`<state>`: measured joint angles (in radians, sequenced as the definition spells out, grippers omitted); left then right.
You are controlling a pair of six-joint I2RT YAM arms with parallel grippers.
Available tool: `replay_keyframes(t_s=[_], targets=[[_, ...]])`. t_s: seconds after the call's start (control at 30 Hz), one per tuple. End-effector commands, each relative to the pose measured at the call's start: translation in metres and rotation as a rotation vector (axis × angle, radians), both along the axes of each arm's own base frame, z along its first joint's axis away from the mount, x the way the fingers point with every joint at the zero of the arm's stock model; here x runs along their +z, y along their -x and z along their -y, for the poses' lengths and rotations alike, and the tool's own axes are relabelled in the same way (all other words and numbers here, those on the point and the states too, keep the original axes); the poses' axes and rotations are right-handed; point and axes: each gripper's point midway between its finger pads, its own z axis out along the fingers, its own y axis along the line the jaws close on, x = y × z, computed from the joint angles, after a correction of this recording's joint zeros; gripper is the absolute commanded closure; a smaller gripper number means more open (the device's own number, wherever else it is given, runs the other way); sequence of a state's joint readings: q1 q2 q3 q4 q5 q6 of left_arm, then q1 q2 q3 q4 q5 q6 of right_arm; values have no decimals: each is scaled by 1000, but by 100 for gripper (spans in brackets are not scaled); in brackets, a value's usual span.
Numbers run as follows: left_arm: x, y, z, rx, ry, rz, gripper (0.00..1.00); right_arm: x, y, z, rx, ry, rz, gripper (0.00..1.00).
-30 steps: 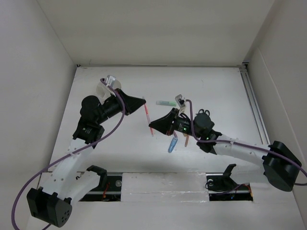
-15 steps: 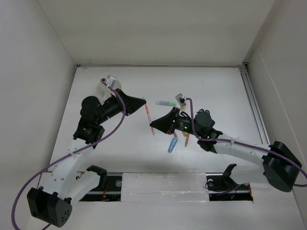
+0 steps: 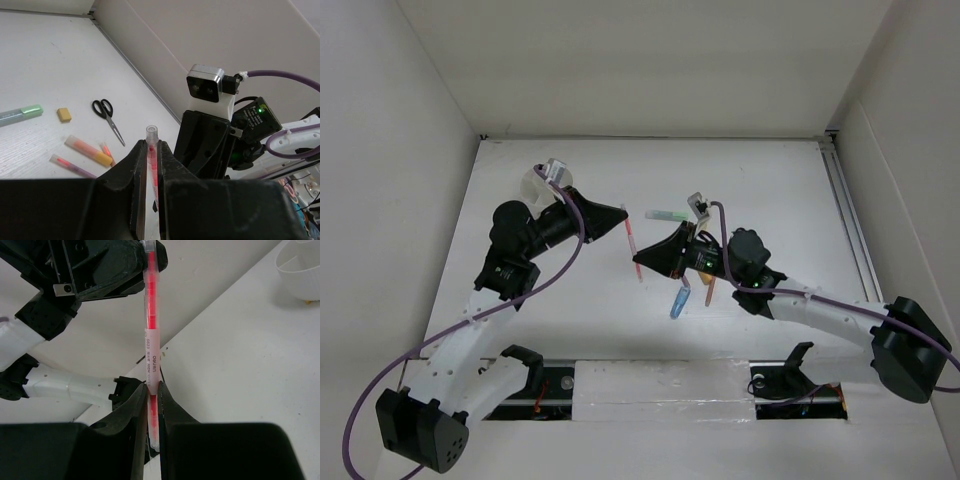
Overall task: Sort the stationery into containers
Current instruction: Close the pen cap on the pen.
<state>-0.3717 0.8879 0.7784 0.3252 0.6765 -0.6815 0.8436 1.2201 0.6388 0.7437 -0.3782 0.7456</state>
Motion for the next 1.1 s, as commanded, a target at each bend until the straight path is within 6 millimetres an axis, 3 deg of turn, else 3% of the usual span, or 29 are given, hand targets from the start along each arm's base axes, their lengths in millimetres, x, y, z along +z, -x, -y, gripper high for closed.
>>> replay_keyframes(t_s=[0.0, 0.4, 0.77, 1.07], targets=[[1, 9, 4, -49, -7, 28, 100, 55, -5, 7, -37, -126, 98, 100], [1, 10, 7, -47, -16, 44, 100, 75, 7, 9, 25, -219, 52, 100], [-7, 10, 13, -101, -68, 33, 100, 78, -5, 25, -8, -198, 15, 100], [-11, 21, 18, -168, -2, 7, 100, 83, 1, 20, 39, -254, 42, 100]])
